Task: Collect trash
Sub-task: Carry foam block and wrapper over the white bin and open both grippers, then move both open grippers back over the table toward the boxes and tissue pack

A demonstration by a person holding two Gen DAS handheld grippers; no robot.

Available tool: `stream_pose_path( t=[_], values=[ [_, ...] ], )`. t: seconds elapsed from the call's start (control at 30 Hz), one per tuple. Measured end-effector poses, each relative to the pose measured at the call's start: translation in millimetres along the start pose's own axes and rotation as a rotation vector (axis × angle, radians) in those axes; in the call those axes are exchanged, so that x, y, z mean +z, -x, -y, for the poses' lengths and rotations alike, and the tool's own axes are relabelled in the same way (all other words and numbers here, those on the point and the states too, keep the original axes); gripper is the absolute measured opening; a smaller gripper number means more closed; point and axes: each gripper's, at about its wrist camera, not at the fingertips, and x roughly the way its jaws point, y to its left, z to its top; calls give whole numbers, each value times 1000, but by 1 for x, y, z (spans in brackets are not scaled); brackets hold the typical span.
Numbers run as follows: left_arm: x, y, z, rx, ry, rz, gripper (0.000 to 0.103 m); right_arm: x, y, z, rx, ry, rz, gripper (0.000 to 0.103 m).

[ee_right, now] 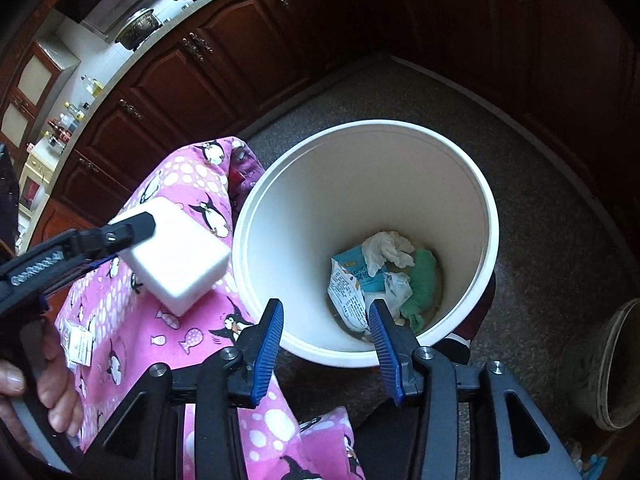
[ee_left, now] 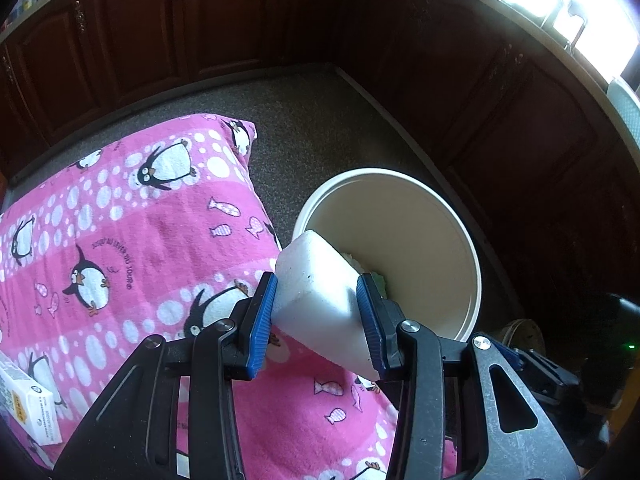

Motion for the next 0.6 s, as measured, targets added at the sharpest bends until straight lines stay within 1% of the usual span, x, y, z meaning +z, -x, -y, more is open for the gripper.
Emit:
stream_pose_path(
  t=[0.23, 0.3, 0.37, 0.4, 0.6],
  values=[
    [0, -8, 1, 12, -18, -12, 42, 0, 6, -7, 8, 13, 9, 46],
    [-1, -11, 1, 18, -26, -19, 45, -1, 4, -8, 9, 11, 4, 46],
    [-2, -11, 0, 12, -29, -25, 55, -2, 3, -7, 9, 8, -1, 46],
    [-2, -11, 0, 7, -27, -28, 57, -2, 3, -6, 8, 5, -3, 46],
    [-6, -8, -6, -5, -17, -42, 58, -4, 7, -4, 12, -10, -1, 46]
  ],
)
